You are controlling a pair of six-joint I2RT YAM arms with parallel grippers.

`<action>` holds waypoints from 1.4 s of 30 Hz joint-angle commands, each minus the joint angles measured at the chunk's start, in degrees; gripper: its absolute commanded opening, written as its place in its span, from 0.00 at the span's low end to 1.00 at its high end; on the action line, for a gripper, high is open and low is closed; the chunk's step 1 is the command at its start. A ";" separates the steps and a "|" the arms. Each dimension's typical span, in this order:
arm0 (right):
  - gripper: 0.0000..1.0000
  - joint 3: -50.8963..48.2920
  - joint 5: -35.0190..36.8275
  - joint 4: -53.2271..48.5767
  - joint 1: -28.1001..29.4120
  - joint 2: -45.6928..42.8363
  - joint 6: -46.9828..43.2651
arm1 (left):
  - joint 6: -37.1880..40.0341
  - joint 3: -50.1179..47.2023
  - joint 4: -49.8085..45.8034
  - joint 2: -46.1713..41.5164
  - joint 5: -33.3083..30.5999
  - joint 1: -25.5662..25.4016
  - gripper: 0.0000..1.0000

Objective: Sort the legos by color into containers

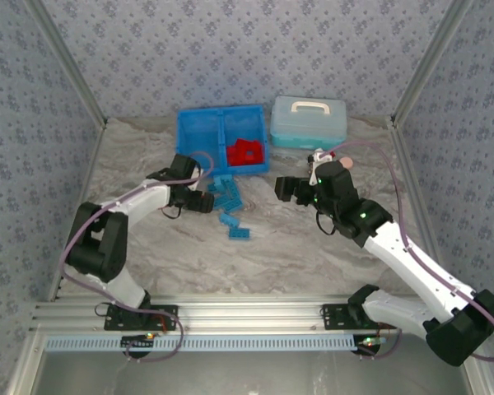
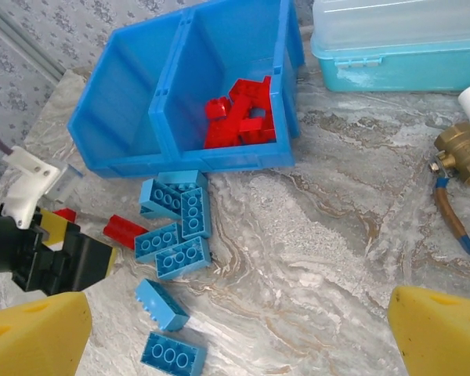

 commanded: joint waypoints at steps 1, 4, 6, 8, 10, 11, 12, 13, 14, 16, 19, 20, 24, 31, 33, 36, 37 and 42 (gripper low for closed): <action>1.00 2.46 0.12 -1.40 0.41 0.58 -0.69 | 3.06 2.40 1.22 2.02 2.54 0.73 0.95; 1.00 2.79 0.20 -1.56 0.33 1.32 -0.90 | 4.13 4.33 0.54 4.87 2.66 1.00 0.96; 1.00 2.94 0.01 -1.53 0.27 1.61 -0.88 | 4.75 5.29 -0.01 6.64 2.33 1.34 0.96; 1.00 3.01 0.19 -1.23 0.29 1.69 -0.89 | 5.48 6.84 -1.05 8.01 2.56 1.67 0.96; 1.00 3.01 0.23 -0.98 0.33 1.87 -0.82 | 5.70 8.27 -1.54 9.00 2.54 1.93 0.95; 1.00 3.10 0.11 -0.88 0.33 2.08 -0.83 | 5.53 8.96 -1.88 9.51 2.69 2.07 0.95; 1.00 3.18 0.00 -0.87 0.32 2.24 -0.84 | 5.58 9.73 -2.30 10.27 3.18 2.16 0.95; 1.00 3.27 0.06 -0.96 0.32 2.29 -0.81 | 5.58 10.53 -2.81 11.08 3.61 2.24 0.95; 1.00 3.36 0.13 -0.96 0.31 2.37 -0.79 | 5.63 11.42 -3.59 12.21 4.18 2.27 0.94; 1.00 3.49 0.21 -1.05 0.33 2.30 -0.70 | 5.69 13.96 -6.68 15.23 4.29 2.25 0.93; 1.00 3.71 0.18 -1.14 0.33 2.36 -0.81 | 5.45 14.56 -8.00 16.19 3.90 1.96 0.92; 1.00 3.68 0.19 -1.22 0.26 2.31 -0.82 | 5.09 13.98 -7.40 15.58 4.08 1.98 0.92; 1.00 3.71 0.25 -1.31 0.28 2.39 -0.81 | 3.95 12.34 -6.68 13.46 6.46 2.03 0.93; 1.00 3.89 -0.08 -1.41 0.48 1.96 -0.65 | 3.12 11.63 -6.88 13.87 6.28 1.99 0.71; 1.00 3.89 0.18 -1.58 0.67 1.80 -0.69 | 2.92 11.19 -6.31 13.50 6.27 1.91 0.65; 1.00 3.89 0.49 -1.78 0.77 1.64 -0.62 | 2.55 10.96 -5.95 12.31 6.85 1.94 0.55; 1.00 3.89 0.53 -1.82 0.77 1.48 -0.57 | 2.27 10.77 -5.73 11.32 7.48 1.85 0.54; 1.00 3.69 0.97 -1.75 0.85 1.01 -0.46 | -3.62 9.09 -0.58 -1.16 11.67 -1.25 0.54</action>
